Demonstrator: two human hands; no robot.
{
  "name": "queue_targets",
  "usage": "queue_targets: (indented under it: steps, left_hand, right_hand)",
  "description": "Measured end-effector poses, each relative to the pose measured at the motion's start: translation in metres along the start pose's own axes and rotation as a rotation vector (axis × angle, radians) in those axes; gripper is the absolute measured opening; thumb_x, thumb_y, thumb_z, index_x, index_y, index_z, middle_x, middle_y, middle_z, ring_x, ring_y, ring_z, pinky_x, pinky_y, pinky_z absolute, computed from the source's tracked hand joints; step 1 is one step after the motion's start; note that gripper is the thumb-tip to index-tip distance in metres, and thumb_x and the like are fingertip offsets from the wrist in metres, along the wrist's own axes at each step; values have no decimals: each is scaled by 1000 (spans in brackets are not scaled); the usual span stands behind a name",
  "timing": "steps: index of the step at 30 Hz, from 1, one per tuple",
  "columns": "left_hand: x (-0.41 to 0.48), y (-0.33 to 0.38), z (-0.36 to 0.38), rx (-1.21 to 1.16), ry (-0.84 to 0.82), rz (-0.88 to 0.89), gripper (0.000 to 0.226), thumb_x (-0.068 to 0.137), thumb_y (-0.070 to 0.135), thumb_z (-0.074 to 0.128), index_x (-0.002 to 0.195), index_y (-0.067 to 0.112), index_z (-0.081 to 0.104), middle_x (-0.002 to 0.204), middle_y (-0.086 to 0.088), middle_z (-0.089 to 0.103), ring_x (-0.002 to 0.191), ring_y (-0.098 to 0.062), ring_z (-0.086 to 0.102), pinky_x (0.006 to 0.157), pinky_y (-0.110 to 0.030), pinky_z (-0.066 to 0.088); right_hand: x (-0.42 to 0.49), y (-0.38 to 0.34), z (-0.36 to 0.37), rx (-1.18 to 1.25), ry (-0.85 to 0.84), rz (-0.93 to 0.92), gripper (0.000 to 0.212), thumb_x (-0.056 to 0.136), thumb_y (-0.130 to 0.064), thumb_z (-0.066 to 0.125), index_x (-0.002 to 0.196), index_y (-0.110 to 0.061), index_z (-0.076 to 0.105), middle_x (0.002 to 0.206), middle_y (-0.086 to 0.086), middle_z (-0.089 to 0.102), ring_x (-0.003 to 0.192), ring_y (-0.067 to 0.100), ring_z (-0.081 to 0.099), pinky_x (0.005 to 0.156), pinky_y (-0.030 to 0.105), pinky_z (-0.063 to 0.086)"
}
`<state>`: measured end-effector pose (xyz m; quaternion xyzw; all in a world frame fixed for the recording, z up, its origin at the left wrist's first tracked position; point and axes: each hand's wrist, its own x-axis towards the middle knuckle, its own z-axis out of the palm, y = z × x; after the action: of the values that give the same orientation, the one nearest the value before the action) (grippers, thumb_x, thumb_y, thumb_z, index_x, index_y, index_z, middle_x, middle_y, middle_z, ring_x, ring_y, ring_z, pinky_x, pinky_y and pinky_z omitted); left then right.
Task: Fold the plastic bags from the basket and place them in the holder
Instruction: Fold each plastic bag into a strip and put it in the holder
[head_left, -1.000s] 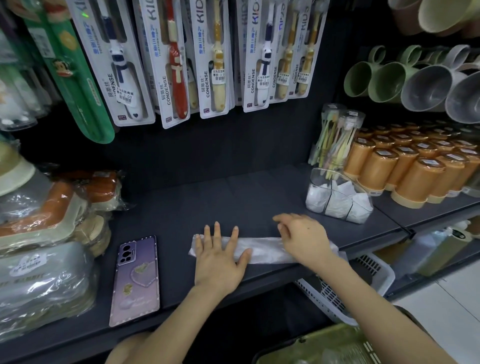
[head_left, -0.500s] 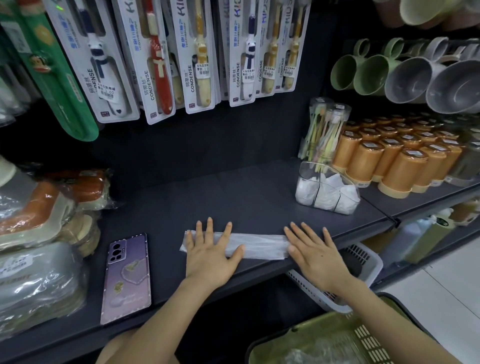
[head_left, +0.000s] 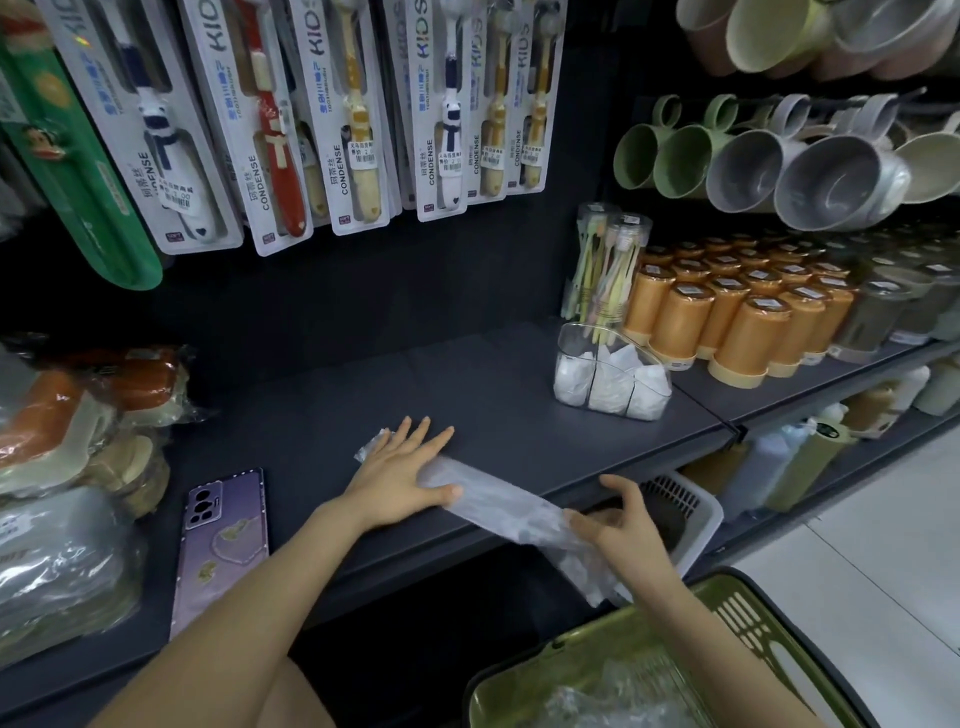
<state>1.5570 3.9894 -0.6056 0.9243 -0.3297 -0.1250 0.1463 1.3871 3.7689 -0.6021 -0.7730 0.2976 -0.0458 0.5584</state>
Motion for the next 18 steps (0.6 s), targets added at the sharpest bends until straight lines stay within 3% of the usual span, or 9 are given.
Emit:
queue_targets:
  steps: [2,5,7,9,11,14,18]
  left_hand:
    - [4,2,-4,-5,38,20,101,64,84,38,151,39,14,162,2,-1,148,-15,-12,118,-35,-11]
    - [4,8,-10,102,195,49,103,56,84,31,147,36,34,159,2,8,149,-21,0,117,-33,-11]
    - [-6,21,-5,101,431,137,77,67,71,40,126,27,63,149,-7,41,139,-30,36,118,-38,13]
    - [-24,36,8,-50,660,237,44,77,51,51,97,20,75,119,-4,65,109,-25,61,101,-39,44]
    - [-42,49,22,-181,606,376,32,79,39,57,98,19,74,113,4,67,104,-13,61,91,-31,50]
    - [-56,57,38,-251,387,452,49,77,36,59,124,21,63,127,14,58,121,-2,50,104,-18,37]
    - [-50,66,44,-242,448,350,51,82,39,61,130,24,60,119,8,66,109,-5,56,90,-23,47]
  right_hand:
    - [-6,-4,1,84,-68,25,47,86,-11,69,126,-18,45,82,12,65,76,21,63,65,29,50]
    - [-15,-10,-1,157,-103,97,33,86,-3,67,116,-13,56,75,8,63,71,19,62,59,25,48]
    - [-21,-13,-1,241,-108,164,25,86,-2,67,109,-9,60,79,7,63,74,21,62,59,28,49]
    - [-25,-16,0,344,-107,232,18,87,0,66,104,-6,62,82,9,64,76,24,63,62,32,52]
    - [-28,-18,1,424,-106,275,12,88,1,64,98,-5,61,82,11,64,72,25,63,60,32,53]
    - [-30,-24,2,489,-95,296,8,89,4,61,92,-3,60,77,12,64,59,20,64,43,24,49]
    - [-33,-39,0,569,-198,265,9,91,7,54,90,2,62,66,14,67,49,18,66,41,22,48]
